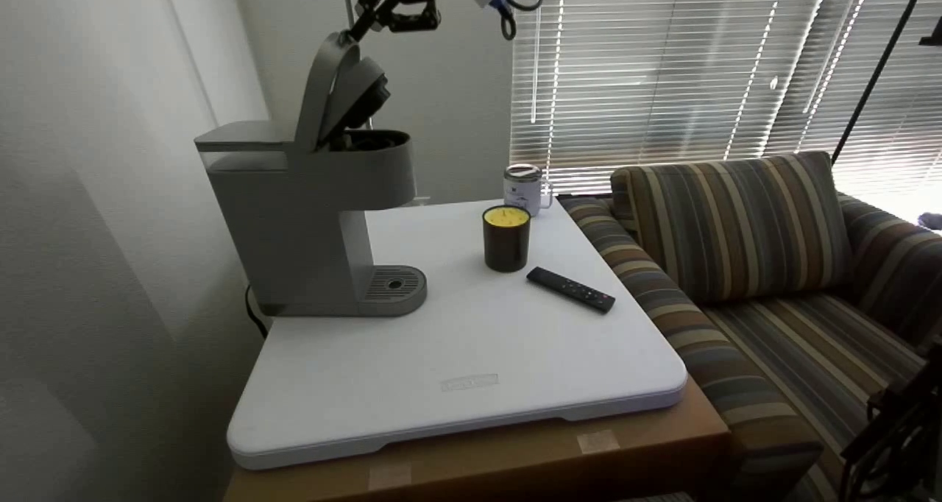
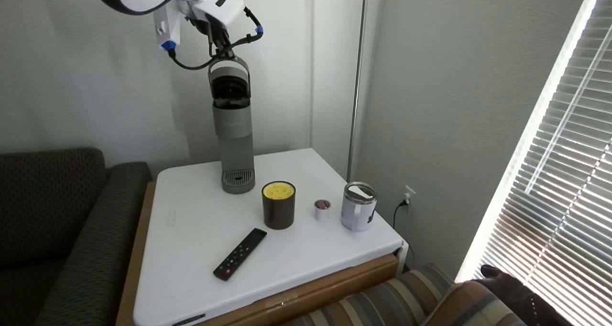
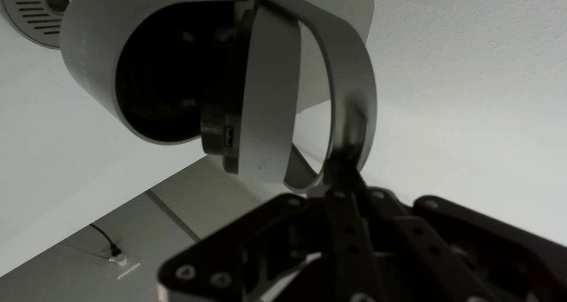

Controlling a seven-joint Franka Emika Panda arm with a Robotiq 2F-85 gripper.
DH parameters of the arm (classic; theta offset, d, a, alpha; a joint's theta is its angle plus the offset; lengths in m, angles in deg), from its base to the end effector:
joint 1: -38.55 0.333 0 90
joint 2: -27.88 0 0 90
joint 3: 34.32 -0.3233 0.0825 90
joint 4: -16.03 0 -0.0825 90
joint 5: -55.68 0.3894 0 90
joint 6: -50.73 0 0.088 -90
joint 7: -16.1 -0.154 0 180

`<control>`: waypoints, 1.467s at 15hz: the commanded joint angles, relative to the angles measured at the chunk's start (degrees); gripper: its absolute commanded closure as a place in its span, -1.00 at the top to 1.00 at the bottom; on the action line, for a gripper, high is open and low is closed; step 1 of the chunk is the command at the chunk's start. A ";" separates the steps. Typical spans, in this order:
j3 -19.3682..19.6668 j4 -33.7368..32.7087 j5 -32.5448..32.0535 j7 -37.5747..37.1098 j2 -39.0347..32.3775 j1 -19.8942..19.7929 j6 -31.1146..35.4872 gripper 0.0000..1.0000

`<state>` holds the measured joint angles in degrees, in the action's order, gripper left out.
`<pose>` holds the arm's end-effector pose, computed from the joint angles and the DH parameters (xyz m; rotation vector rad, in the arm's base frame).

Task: Open the coffee machine chamber

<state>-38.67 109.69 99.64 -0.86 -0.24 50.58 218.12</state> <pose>0.7448 0.1720 0.3866 -2.2245 0.8382 -0.7200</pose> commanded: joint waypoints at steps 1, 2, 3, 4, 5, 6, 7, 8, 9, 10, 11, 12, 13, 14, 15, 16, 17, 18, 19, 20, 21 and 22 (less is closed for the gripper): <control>0.60 -1.85 -5.12 -4.17 -1.37 -0.47 -0.20 -1.00; 0.68 -1.97 -6.43 -5.21 -1.41 -0.50 -0.29 -1.00; 0.67 -2.01 -7.61 -6.11 -1.42 -0.60 -0.33 -1.00; 0.56 -1.97 -8.61 -6.83 -1.36 -0.80 -0.33 -1.00; 0.48 -1.74 -9.50 -7.50 -1.15 -0.96 -0.25 -1.00; 0.46 -1.31 -10.36 -7.94 -0.78 -1.08 0.00 -1.00; 0.40 -1.01 -11.06 -8.26 -0.48 -1.26 0.13 -1.00; 0.39 -0.43 -11.79 -8.45 0.00 -1.40 0.34 -1.00; 0.62 0.36 -12.74 -8.48 0.52 -1.44 0.55 -1.00; 0.70 1.02 -13.58 -8.36 0.96 -1.58 0.80 -1.00; 0.78 1.72 -14.44 -8.18 1.40 -1.74 1.12 -1.00; 0.75 2.37 -15.22 -7.87 1.80 -2.00 1.48 -1.00; 0.59 3.12 -15.91 -7.49 2.32 -2.41 1.62 -1.00; 0.14 3.73 -16.22 -6.78 2.72 -2.98 1.65 -1.00; -0.17 4.73 -16.57 -6.09 3.41 -3.50 1.44 -1.00; 0.15 5.74 -17.32 -6.08 4.17 -3.58 0.72 -1.00; -0.17 6.95 -17.58 -5.44 5.19 -4.08 -0.45 -1.00; 1.19 8.91 -19.48 -5.96 6.86 -3.50 -2.06 -1.00; 1.71 10.94 -20.92 -5.71 8.66 -3.55 -4.05 -1.00; 2.31 12.51 -22.63 -5.89 10.08 -3.46 -5.78 -1.00; 2.44 14.01 -24.12 -5.37 11.77 -3.74 -8.00 -1.00; 2.77 15.32 -25.78 -5.07 13.48 -3.88 -10.39 -0.95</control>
<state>-36.66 118.19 77.56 -7.32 6.26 47.59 213.79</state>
